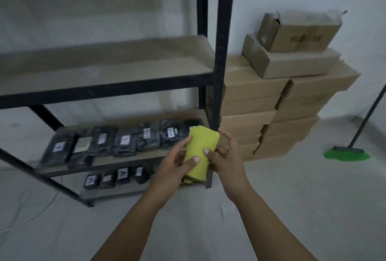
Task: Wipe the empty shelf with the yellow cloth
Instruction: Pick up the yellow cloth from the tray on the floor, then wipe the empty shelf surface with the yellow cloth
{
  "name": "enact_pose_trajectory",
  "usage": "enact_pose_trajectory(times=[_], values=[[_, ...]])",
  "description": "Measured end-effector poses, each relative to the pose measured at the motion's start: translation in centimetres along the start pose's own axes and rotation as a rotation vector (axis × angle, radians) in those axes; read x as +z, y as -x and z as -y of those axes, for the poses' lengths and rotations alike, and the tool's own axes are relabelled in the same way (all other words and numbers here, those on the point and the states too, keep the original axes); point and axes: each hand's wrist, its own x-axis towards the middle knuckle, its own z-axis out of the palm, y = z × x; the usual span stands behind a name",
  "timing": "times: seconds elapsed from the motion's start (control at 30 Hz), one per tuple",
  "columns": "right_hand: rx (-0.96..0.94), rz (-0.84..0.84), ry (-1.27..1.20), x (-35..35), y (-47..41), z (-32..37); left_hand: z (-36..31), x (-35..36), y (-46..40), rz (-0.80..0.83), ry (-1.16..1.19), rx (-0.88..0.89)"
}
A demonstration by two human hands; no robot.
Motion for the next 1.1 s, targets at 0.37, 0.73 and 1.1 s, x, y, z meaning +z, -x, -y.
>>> enact_pose_trajectory(times=[0.37,0.73,1.1], values=[[-0.459,-0.105,0.355,12.7,3.1,9.1,-11.4,-9.2,4.1,-0.098,-0.247,0.28],[-0.5,-0.041,0.224,12.0,-4.7,16.0,-18.2,-8.8,-5.2,-0.092,-0.485,0.451],[-0.783,-0.5,0.733,6.6,-17.2,15.7,-16.5,-8.7,-17.6,-0.064,-0.519,0.327]])
